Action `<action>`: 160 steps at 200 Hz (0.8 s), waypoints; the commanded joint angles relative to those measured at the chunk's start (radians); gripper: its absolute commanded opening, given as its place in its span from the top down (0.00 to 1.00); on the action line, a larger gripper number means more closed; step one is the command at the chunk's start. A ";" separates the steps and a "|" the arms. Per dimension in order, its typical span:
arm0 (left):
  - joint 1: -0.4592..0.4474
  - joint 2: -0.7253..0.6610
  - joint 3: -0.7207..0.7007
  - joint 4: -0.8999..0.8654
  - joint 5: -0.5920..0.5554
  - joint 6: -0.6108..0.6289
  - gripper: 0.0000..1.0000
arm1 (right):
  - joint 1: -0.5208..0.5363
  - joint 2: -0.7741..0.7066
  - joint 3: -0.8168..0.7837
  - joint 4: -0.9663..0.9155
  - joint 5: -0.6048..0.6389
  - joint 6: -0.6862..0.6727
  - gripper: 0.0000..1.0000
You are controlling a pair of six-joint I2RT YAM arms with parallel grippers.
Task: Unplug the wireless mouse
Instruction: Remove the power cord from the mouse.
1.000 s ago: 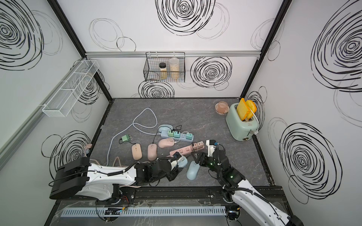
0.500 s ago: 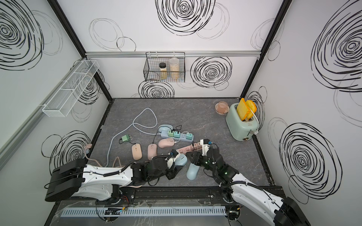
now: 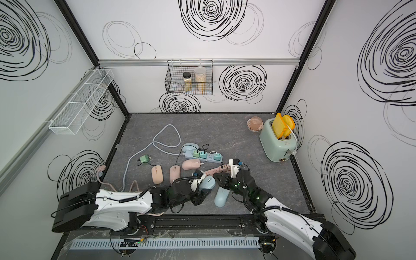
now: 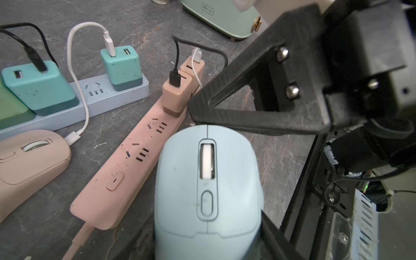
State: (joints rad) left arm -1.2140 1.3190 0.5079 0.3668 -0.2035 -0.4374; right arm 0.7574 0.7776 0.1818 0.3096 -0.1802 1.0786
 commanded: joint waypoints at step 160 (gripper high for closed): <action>0.022 -0.055 0.011 -0.198 0.066 -0.115 1.00 | -0.074 0.073 0.047 0.051 -0.006 0.007 1.00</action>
State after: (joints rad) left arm -1.2030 1.2922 0.4976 0.2413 -0.1524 -0.5205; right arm 0.7071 0.8349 0.2024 0.3374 -0.1505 1.1011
